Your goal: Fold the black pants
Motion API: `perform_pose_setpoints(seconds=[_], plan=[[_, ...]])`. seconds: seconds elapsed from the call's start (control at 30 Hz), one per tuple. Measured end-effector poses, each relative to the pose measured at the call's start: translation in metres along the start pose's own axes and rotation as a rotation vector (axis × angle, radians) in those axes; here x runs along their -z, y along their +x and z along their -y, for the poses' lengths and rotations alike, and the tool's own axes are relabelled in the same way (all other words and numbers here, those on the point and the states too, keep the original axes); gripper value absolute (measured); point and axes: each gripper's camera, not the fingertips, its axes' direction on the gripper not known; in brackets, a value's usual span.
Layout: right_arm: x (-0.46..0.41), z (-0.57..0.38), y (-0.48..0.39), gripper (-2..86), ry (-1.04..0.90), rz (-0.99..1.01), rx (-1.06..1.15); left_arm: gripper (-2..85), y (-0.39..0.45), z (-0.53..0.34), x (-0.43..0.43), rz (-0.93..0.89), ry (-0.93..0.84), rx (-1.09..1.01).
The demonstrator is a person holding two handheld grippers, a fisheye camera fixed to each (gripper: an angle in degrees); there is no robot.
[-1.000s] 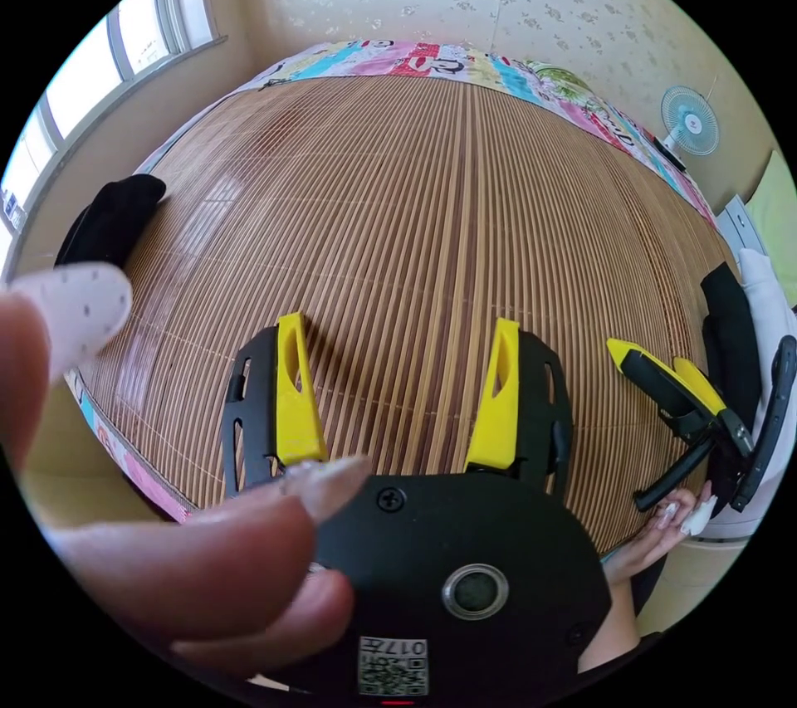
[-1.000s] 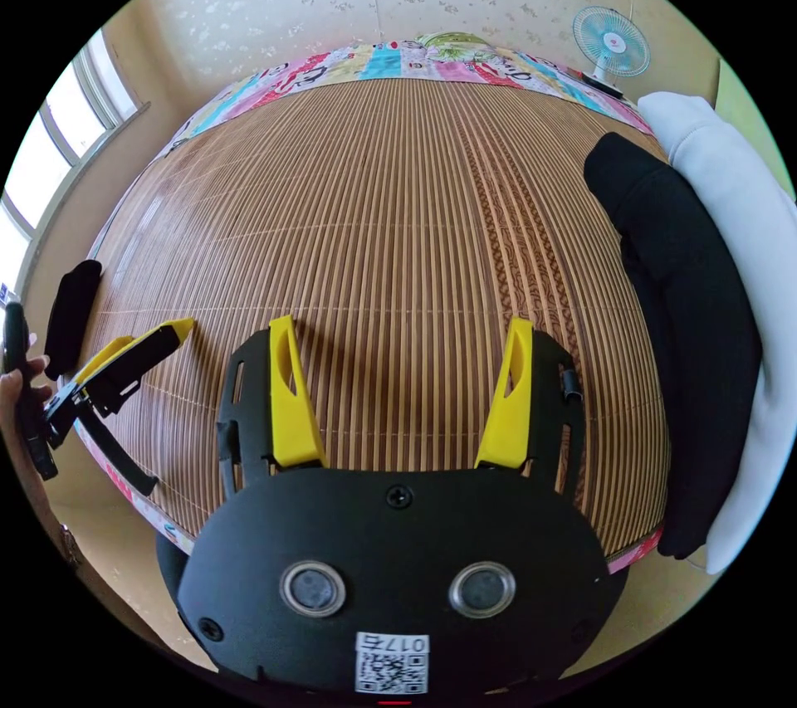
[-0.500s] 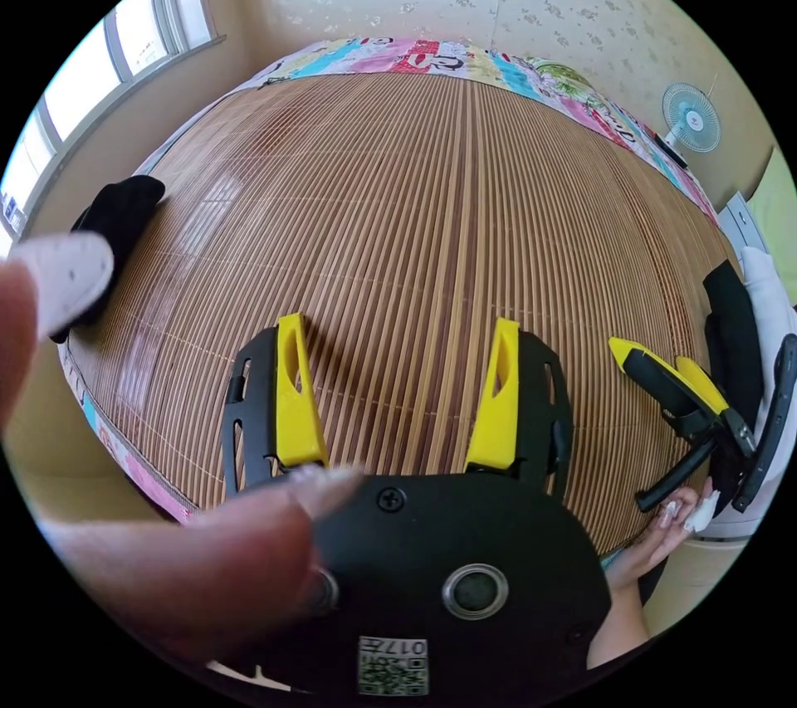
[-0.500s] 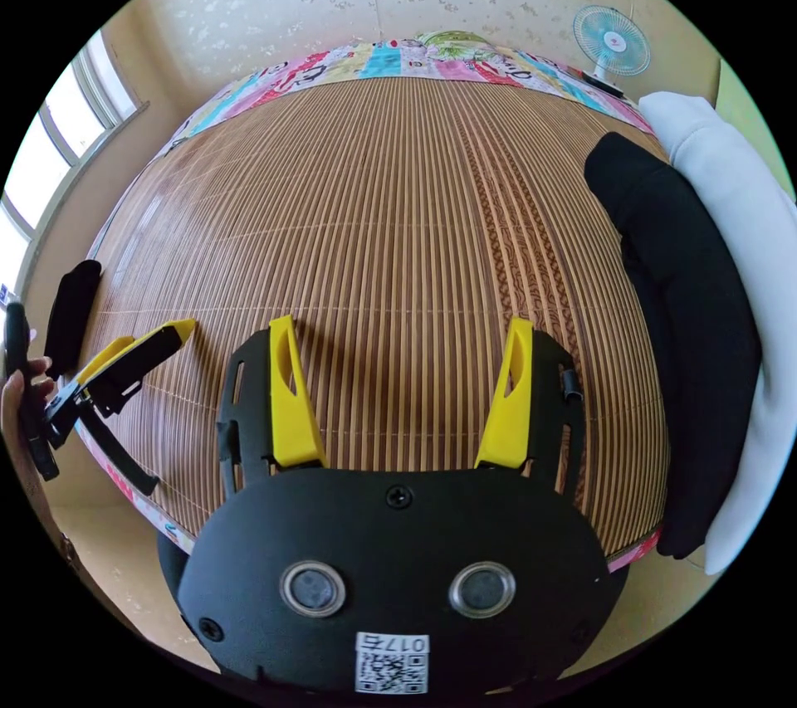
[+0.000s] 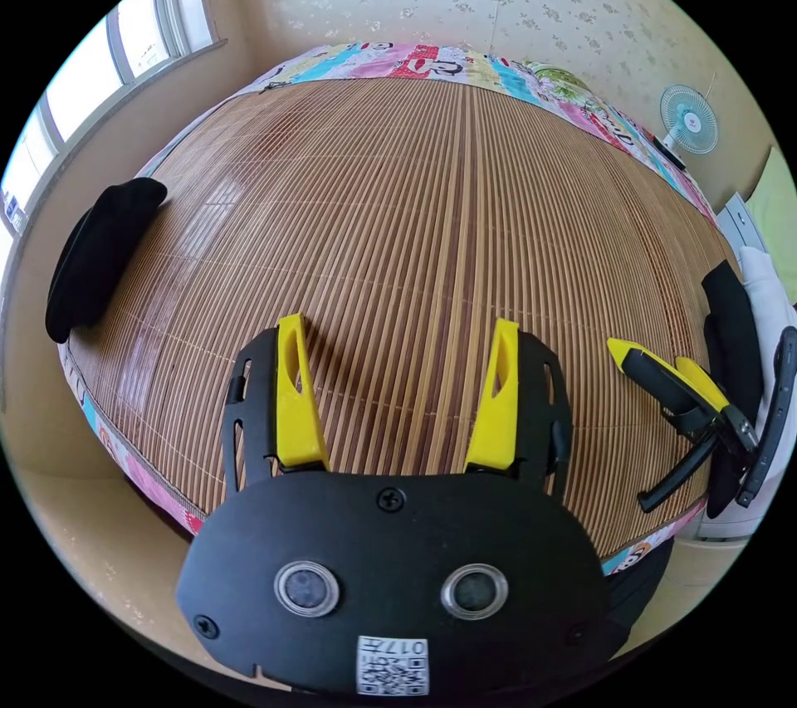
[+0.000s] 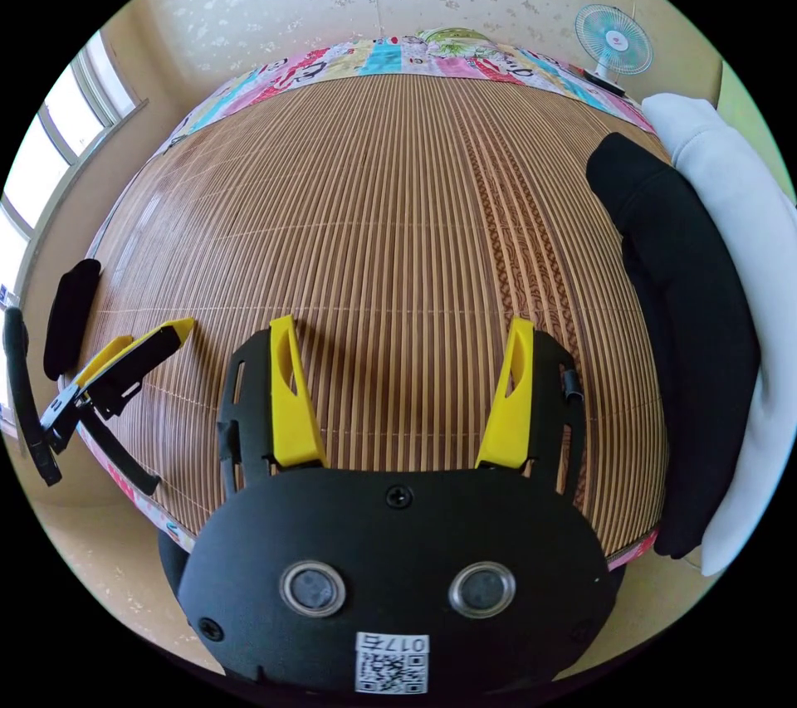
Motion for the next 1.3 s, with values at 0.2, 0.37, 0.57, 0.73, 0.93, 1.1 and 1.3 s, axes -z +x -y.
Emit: perform_pose_setpoints(seconds=[0.2, 0.37, 0.57, 0.73, 0.93, 1.1, 1.3], plan=[[0.001, 0.003, 0.001, 32.1, 0.0, -0.001, -0.001, 29.0, -0.004, 0.003, 0.004, 0.0, 0.0, 0.0], [0.001, 0.006, 0.002, 32.0, 0.001, -0.001, -0.001, 29.0, -0.006, 0.005, 0.008, 0.0, 0.0, 0.001], [0.0, 0.008, 0.003, 32.0, 0.001, -0.001, -0.001, 29.0, -0.007, 0.007, 0.012, 0.0, 0.0, 0.001], [0.0, 0.011, 0.003, 32.1, 0.001, -0.002, -0.002, 29.0, -0.007, 0.008, 0.015, 0.0, 0.0, 0.002], [-0.001, 0.013, 0.004, 32.1, 0.001, -0.002, -0.003, 29.0, -0.006, 0.008, 0.019, 0.001, 0.0, 0.002], [-0.002, 0.014, 0.004, 32.1, 0.002, -0.002, -0.003, 29.0, -0.005, 0.009, 0.021, 0.001, 0.0, 0.003], [-0.003, 0.016, 0.004, 32.2, 0.002, -0.002, -0.004, 29.0, -0.004, 0.008, 0.023, 0.001, 0.0, 0.003]])
